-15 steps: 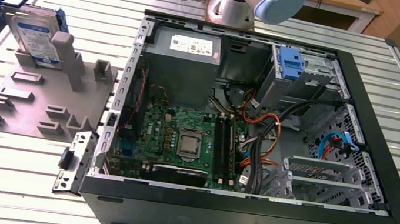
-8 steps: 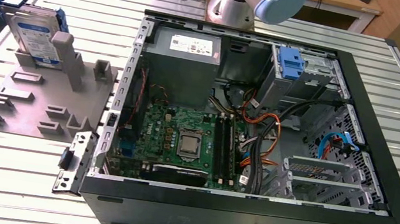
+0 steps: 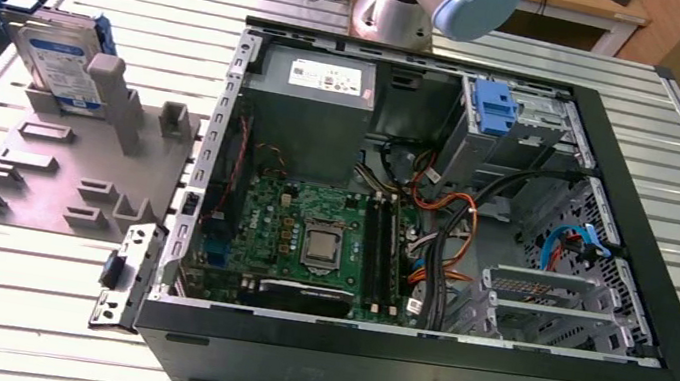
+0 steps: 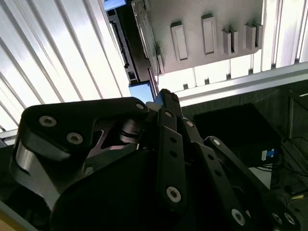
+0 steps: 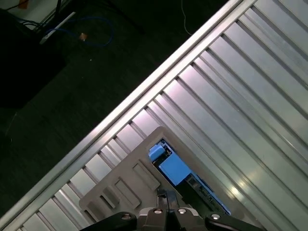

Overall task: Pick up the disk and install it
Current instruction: 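Pick up the disk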

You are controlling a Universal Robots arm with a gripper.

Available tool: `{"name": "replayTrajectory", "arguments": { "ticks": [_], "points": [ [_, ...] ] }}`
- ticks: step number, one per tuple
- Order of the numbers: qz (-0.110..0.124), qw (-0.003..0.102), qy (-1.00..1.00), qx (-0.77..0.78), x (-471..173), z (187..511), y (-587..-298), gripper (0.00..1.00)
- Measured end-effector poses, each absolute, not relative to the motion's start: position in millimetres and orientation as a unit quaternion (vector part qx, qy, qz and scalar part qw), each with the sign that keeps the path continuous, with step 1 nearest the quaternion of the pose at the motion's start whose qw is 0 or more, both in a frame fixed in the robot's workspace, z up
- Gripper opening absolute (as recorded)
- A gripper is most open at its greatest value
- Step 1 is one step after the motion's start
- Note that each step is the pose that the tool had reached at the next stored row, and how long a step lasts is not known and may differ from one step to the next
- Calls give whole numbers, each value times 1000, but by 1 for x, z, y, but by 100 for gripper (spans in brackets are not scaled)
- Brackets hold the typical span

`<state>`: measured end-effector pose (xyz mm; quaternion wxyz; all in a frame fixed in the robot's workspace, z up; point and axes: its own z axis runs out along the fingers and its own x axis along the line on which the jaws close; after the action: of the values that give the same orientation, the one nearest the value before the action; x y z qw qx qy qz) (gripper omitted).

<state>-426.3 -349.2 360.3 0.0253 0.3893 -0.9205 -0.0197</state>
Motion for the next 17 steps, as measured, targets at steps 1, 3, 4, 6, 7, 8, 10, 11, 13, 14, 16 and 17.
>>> {"name": "replayTrajectory", "arguments": {
  "ticks": [1,3,4,6,7,8,10,11,13,14,16,17],
  "points": [
    [-20,25,-919,392,-426,360,-349,11],
    [-20,25,-918,395,-426,360,-349,11],
    [-20,25,-918,395,-426,360,-349,11],
    [-24,22,-918,395,-426,360,-349,11],
    [-27,20,-918,395,-426,360,-349,11],
    [-29,19,-918,396,-426,360,-349,11],
    [-31,18,-917,398,-426,360,-349,11],
    [-31,18,-915,401,-426,360,-349,11],
    [-31,18,-911,410,-426,360,-349,11],
    [-31,18,-909,415,-426,360,-349,11],
    [-31,18,-904,426,-426,360,-349,11],
    [-31,19,-902,431,-426,360,-349,11]
  ]
}}
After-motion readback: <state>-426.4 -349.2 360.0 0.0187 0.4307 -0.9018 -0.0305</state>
